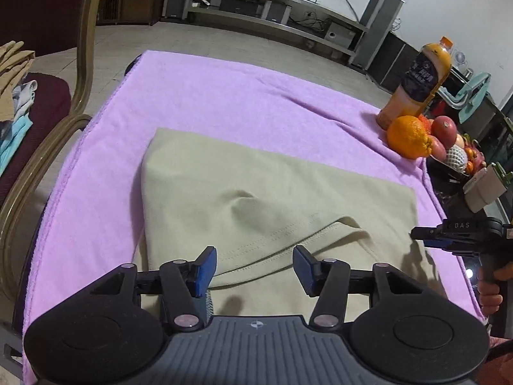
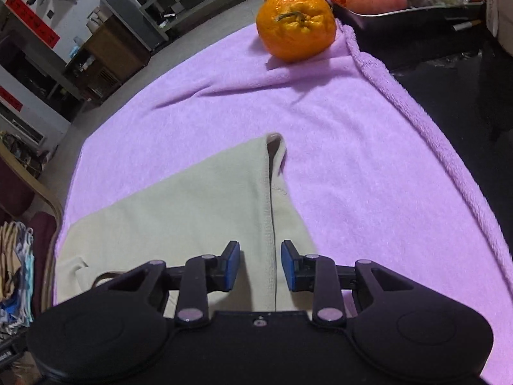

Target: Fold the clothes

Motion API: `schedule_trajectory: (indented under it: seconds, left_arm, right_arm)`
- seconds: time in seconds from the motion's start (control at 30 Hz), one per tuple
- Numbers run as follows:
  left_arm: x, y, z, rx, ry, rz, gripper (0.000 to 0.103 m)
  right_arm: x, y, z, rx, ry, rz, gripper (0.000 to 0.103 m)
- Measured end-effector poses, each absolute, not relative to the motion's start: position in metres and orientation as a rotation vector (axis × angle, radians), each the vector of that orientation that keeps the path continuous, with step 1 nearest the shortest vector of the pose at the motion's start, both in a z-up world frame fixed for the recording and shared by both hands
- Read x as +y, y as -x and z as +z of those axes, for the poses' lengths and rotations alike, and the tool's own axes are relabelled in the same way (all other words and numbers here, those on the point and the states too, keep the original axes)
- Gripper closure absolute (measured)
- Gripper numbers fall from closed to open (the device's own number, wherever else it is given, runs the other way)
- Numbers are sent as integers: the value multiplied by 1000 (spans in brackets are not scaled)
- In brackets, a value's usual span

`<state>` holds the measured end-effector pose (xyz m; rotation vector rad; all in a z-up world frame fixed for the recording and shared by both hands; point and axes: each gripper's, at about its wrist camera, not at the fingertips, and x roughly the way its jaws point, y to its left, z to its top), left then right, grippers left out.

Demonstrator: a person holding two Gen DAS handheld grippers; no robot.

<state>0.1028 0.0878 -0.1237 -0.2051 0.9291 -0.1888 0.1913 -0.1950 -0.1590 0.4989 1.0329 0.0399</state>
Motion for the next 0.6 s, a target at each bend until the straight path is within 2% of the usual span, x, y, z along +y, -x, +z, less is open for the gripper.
schedule_trajectory:
  seconds: [0.03,0.07,0.1,0.2,0.33,0.43,0.53,0.6]
  left_arm:
    - [88,-103,-125,937,214,-190,52]
    - [89,-104,-126,945,224,-192,52]
    - [89,-104,-126,947,233,-199,52]
    - [87,-102,-122,927,226,-205,52]
    - [85,-99,-117,898,208,-219,52]
    - [86,-100,-119,899,185,-211,52]
    - [96,-102,-122,912,201,-177,52]
    - [110,-102,-122,912,248,-149,52]
  right_arm:
    - [-193,-192,-159,1034,-481,33,81]
    - [-192,-193,-158,1027,-474,35,94]
    - [-191,-193,-157,1017,-471,39,99]
    - [-181,-189,-142,953,-426,81,100]
    - [-178,-186,-96,722,-311,93,100]
    - [-185,-199,-82,643,-276,80,100]
    - [-201,-191,-87,687,-359,41,91]
    - [-212,-184,-92,722,-420,12,90]
